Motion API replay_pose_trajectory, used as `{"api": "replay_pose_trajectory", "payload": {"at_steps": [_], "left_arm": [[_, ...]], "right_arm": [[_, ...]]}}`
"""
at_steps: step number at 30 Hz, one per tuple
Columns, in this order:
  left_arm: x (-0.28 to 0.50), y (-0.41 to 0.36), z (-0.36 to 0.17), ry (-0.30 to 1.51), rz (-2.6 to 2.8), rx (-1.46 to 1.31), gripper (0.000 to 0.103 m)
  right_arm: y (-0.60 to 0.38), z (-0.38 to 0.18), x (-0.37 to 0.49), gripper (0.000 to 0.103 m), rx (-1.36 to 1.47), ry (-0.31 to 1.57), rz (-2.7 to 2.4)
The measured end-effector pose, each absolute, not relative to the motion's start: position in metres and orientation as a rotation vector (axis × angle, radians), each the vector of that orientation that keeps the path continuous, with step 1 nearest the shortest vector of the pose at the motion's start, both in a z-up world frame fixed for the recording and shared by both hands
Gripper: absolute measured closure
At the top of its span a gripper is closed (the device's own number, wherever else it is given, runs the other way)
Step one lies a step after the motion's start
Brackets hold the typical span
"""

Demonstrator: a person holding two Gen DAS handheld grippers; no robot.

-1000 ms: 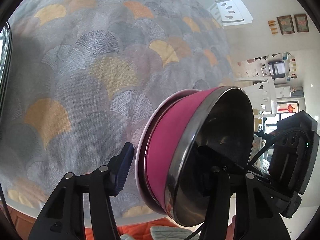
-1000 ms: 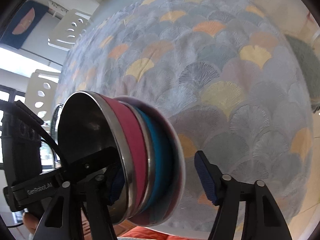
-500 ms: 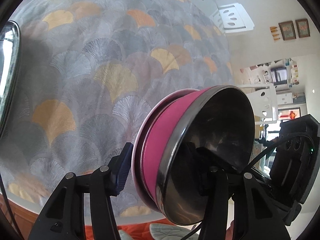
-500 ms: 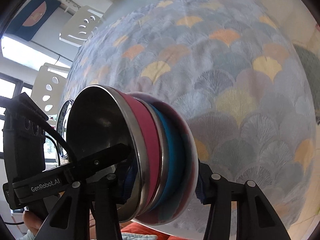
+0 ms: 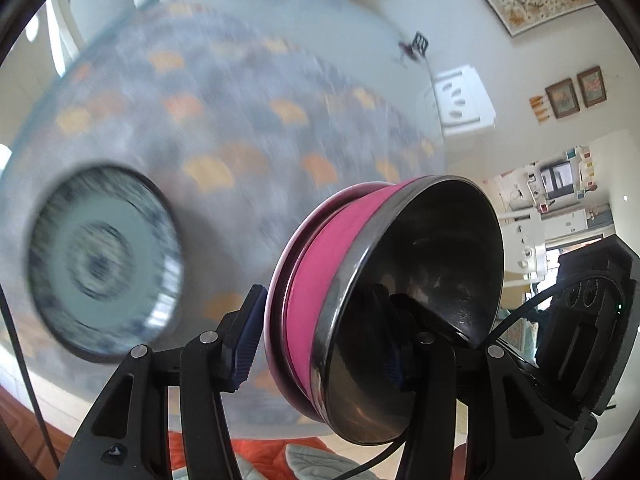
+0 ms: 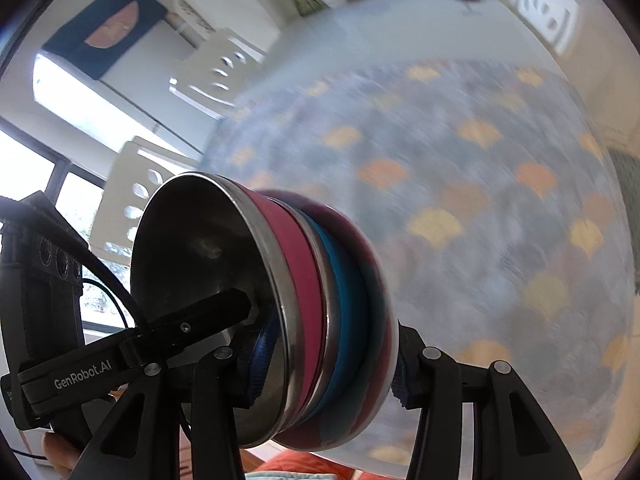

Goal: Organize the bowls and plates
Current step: 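Carry the nested bowls with both grippers toward the floral plate stack, then lower the nested bowls onto the floral plates with both grippers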

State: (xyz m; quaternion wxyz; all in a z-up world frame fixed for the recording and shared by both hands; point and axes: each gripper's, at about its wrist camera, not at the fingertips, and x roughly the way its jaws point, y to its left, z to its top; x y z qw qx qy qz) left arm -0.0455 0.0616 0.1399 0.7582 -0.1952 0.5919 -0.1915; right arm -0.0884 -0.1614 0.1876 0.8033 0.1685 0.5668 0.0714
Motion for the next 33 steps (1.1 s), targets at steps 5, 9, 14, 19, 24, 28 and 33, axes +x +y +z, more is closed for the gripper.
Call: {"api": "replay_pose_trajectory", "payload": {"at_steps": [5,9,14,19,24,28,33], "left_arm": [[-0.029,0.125,0.164,1.253,-0.367,-0.393,0.055],[-0.022,0.163,0.16,1.255,-0.337,-0.386,0.055],[-0.012,0.199,0.133,1.312,-0.321,-0.396,0.055],[-0.009,0.213,0.096,1.385,-0.327,-0.404,0.055],[-0.008,0.215,0.074,1.439,-0.352,-0.397,0.055],[-0.007,0.216,0.067,1.451,-0.37,-0.393,0.055],[-0.009,0.216,0.067,1.434,-0.389,-0.372,0.055]], "right_arm": [[-0.093,0.199,-0.063,0.055,0.371,1.159,0.208],[-0.048,0.189,-0.049,0.055,0.391,1.169,0.222],[-0.012,0.156,-0.042,0.056,0.415,1.232,0.209],[0.002,0.118,-0.039,0.056,0.422,1.314,0.164],[0.006,0.097,-0.038,0.055,0.42,1.362,0.112],[0.008,0.089,-0.041,0.056,0.414,1.377,0.091],[0.011,0.087,-0.046,0.056,0.41,1.371,0.079]]}}
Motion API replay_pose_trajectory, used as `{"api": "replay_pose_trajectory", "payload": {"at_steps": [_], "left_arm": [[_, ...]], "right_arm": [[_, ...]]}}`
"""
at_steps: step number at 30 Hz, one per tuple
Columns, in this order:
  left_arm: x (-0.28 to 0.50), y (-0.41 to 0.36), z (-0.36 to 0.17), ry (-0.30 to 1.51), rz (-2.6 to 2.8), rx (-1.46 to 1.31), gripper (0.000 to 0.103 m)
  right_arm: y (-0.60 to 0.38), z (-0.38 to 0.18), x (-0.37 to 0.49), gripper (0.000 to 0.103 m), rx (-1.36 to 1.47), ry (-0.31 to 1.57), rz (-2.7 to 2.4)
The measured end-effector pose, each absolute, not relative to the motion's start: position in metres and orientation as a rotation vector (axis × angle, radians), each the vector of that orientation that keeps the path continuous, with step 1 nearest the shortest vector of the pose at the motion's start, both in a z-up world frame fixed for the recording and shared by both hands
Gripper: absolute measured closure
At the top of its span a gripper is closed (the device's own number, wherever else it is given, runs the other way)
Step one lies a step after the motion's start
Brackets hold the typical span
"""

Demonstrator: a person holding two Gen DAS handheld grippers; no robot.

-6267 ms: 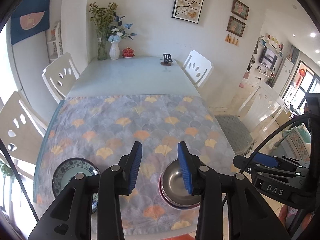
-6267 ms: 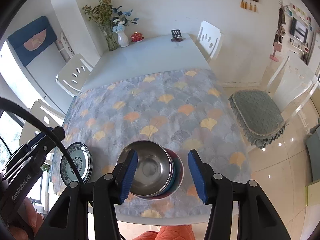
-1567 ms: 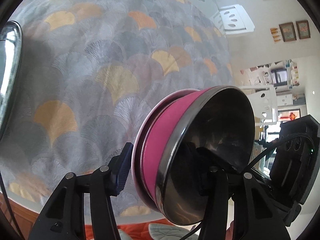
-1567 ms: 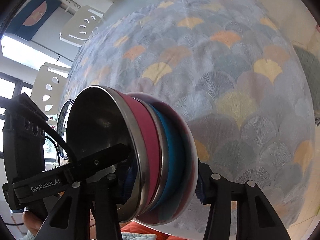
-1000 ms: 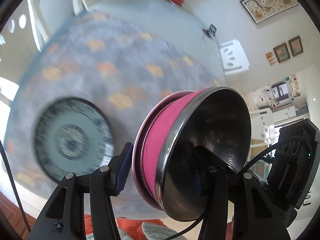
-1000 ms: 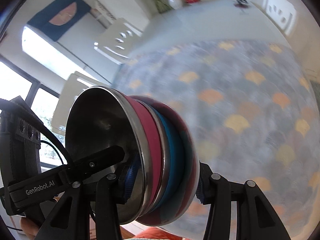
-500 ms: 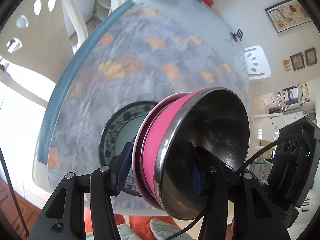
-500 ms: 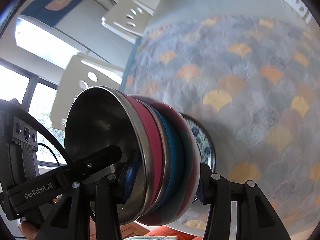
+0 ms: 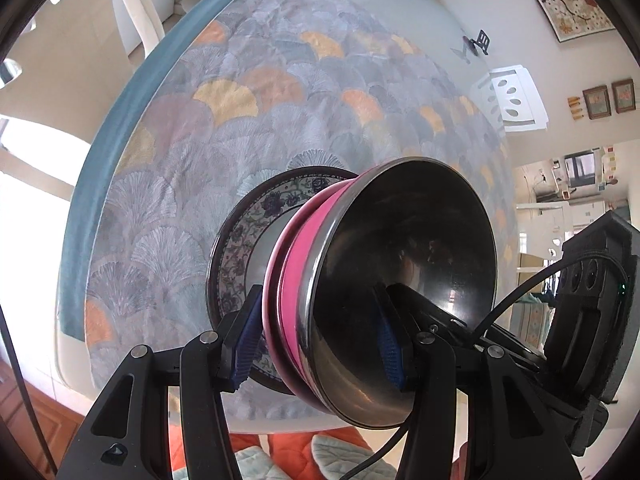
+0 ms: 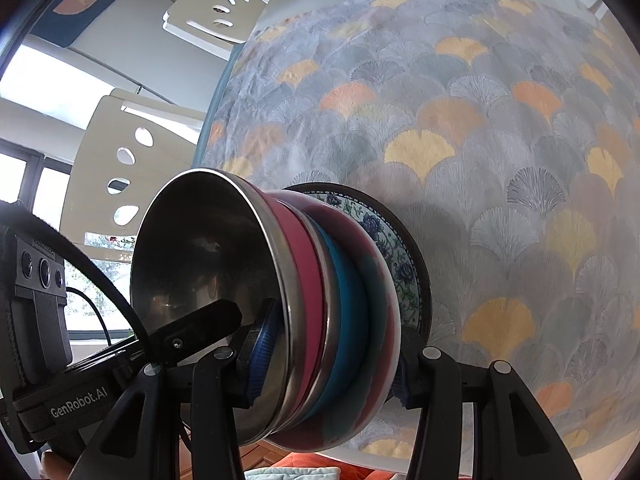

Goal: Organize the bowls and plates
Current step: 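Lower the nested bowls onto the floral plates with both grippers, then open both grippers and release the bowls on the plates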

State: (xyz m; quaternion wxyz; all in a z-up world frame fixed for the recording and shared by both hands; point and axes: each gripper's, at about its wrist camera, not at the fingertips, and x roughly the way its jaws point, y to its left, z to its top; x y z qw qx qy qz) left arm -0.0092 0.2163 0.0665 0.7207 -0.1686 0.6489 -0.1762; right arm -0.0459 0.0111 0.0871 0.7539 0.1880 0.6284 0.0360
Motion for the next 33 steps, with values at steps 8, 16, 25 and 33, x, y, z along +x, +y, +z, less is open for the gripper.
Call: {"api": "replay_pose_trajectory", "payload": {"at_steps": [8,16,25,33], "left_arm": [[-0.01,0.229,0.067,1.415,-0.42,-0.422,0.055],[-0.023,0.246,0.115,1.205,-0.409,-0.399,0.055],[-0.041,0.228,0.208,0.876,-0.452,-0.215,0.053],[-0.049,0.193,0.269,0.63,-0.456,-0.064,0.026]], "right_arm": [[0.0,0.086,-0.055,0.056,0.492,1.337,0.107],[-0.004,0.14,-0.064,0.056,0.416,1.249,0.1],[0.02,0.198,-0.091,0.056,0.301,1.108,0.049],[0.022,0.254,-0.111,0.047,0.194,0.88,-0.071]]}}
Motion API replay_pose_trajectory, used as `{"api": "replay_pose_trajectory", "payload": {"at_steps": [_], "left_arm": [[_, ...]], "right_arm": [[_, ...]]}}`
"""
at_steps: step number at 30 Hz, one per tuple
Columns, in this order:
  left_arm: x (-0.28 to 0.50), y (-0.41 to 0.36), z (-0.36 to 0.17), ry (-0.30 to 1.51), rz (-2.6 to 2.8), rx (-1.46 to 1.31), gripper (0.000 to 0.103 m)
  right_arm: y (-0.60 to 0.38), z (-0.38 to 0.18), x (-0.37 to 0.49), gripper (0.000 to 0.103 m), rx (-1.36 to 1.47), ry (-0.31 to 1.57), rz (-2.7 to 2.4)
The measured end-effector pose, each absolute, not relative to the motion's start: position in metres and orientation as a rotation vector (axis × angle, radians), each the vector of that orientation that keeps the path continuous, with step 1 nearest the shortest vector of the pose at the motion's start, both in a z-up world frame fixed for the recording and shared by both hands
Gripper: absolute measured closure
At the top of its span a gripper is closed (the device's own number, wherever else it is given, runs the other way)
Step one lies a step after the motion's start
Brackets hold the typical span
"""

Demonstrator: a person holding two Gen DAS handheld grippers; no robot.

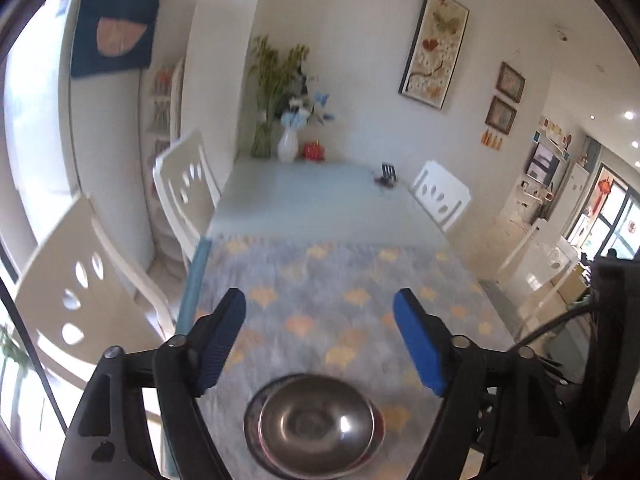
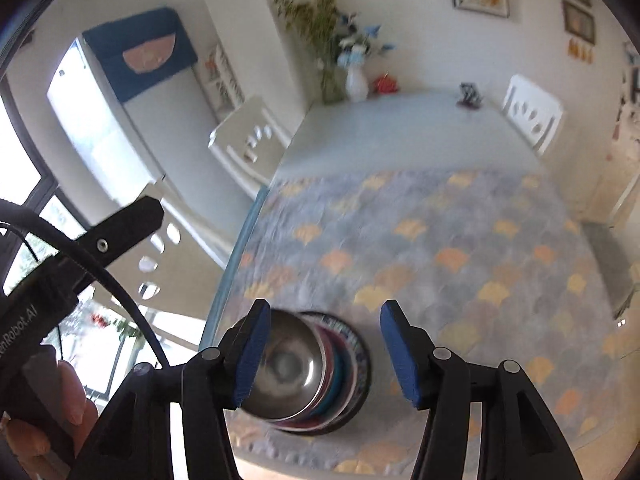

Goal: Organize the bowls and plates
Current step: 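Open both grippers and release the bowls on the plates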

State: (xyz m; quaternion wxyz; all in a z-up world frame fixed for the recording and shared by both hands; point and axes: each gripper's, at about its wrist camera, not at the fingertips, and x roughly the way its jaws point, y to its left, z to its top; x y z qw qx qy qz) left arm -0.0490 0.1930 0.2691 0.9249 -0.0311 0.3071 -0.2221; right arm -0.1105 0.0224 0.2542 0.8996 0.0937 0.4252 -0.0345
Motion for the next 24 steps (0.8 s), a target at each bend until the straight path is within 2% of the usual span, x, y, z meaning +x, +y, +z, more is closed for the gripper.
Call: {"api": "replay_pose_trajectory", "payload": {"at_steps": [5,14,19,24], "left_arm": [[-0.048,0.18,0.267,0.629,-0.393,0.022,0.022],[-0.047,0.162,0.258,0.628,-0.367,0.106,0.021],[-0.053,0.149,0.258,0.571,-0.301,0.216,0.014],[-0.055,0.151,0.263,0.59,-0.327,0.182,0.014]], "right_arm": [[0.007,0.247,-0.115,0.046,0.236,0.887,-0.124],[-0.01,0.227,-0.118,0.046,0.287,0.954,-0.156],[-0.012,0.225,-0.119,0.046,0.29,0.963,-0.156],[-0.011,0.226,-0.119,0.046,0.283,0.968,-0.146]]}}
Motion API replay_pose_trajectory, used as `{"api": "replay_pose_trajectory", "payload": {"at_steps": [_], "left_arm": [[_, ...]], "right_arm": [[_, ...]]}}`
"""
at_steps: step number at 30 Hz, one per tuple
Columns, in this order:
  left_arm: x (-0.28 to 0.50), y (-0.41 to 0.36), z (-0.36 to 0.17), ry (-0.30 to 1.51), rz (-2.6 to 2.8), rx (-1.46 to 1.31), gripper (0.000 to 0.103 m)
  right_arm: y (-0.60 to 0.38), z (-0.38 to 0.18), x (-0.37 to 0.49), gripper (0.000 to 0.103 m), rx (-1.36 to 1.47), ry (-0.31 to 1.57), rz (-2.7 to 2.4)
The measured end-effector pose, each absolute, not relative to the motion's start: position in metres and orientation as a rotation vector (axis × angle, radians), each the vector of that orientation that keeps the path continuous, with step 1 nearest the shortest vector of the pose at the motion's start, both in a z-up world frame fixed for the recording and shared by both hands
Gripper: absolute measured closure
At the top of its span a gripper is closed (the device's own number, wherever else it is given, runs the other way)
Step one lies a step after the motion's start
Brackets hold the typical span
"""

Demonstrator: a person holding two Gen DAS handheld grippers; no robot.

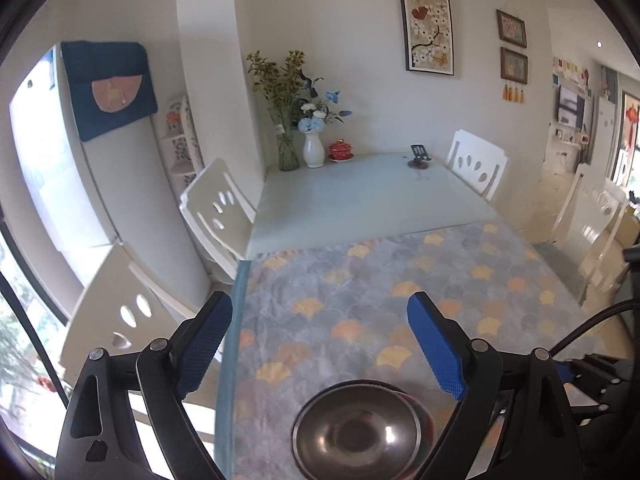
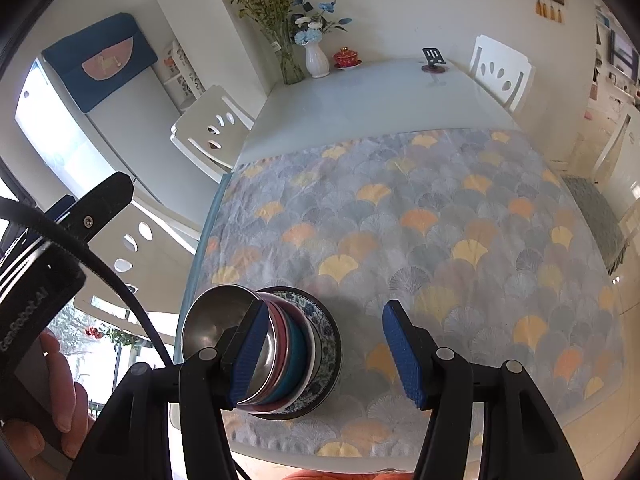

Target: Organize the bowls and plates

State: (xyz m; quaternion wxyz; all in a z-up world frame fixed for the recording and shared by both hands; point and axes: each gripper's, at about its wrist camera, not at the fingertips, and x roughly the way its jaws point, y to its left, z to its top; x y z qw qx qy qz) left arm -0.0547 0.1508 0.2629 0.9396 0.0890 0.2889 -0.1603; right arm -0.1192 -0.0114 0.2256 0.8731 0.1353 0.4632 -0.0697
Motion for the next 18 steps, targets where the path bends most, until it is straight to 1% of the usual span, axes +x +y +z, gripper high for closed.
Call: {"api": "replay_pose_trajectory", "payload": {"at_steps": [11,18], "left_arm": [[-0.056,0.146,0.256,0.655,-0.325,0.181,0.014],[-0.061,0.15,0.251,0.686,-0.299,0.2,0.014]], "right_arm": [[-0.011,0.221,-0.117,0.045,0.265,0.991,-0.137],[-0.017,0.224,-0.112,0.045,0.204,0.991,-0.216]]}}
